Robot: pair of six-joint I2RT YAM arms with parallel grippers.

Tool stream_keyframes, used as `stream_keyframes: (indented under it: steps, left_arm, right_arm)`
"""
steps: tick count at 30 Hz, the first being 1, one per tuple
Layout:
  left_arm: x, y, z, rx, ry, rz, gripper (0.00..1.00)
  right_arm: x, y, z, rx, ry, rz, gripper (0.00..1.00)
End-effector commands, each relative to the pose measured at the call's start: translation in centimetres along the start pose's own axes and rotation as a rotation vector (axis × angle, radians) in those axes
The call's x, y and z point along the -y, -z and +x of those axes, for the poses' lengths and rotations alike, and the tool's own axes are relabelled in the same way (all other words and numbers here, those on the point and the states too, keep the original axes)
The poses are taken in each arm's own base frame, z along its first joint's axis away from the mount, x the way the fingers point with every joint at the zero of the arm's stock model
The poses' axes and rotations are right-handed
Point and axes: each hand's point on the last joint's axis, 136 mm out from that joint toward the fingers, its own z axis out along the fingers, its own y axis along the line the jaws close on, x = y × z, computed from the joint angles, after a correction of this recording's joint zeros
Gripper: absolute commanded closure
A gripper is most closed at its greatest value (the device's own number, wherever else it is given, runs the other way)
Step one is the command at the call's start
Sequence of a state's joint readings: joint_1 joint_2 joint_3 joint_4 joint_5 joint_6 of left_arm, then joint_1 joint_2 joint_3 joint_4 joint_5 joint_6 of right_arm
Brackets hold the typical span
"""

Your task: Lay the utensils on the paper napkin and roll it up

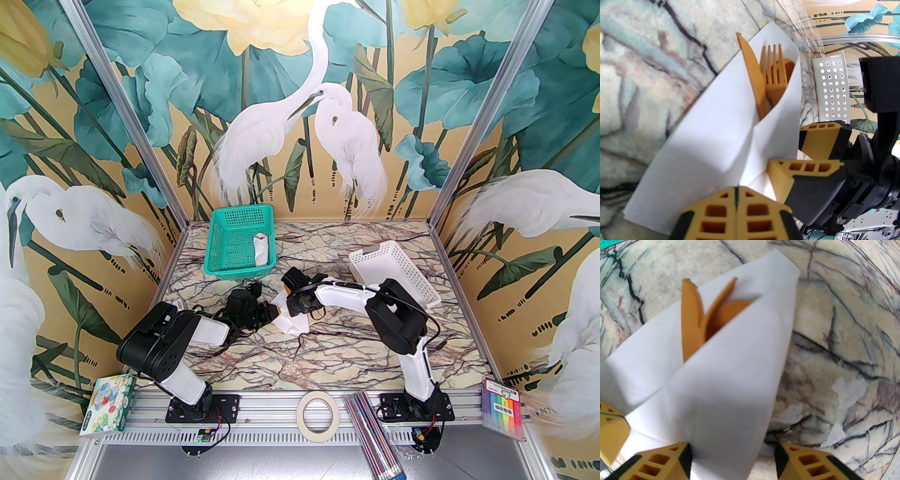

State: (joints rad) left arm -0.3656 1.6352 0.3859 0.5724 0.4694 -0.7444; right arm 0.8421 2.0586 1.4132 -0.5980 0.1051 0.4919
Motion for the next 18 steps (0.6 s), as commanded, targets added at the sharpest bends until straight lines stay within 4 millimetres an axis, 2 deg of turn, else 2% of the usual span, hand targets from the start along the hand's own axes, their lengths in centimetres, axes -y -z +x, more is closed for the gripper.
stream_keyframes:
  steps: [1, 9, 18]
  left_arm:
    - [-3.4, 0.5, 1.2, -0.015, 0.038, -0.138, 1.0]
    - [-3.4, 0.5, 1.3, -0.017, 0.04, -0.139, 1.0]
    - [-3.3, 0.5, 1.3, -0.022, 0.039, -0.135, 1.0]
  right_arm:
    - [2.6, 0.3, 1.8, -0.056, 0.003, 0.084, 0.38]
    - [2.3, 0.6, 1.6, -0.051, -0.006, 0.06, 0.43]
    - [0.5, 2.5, -1.1, 0.009, -0.032, -0.082, 0.39]
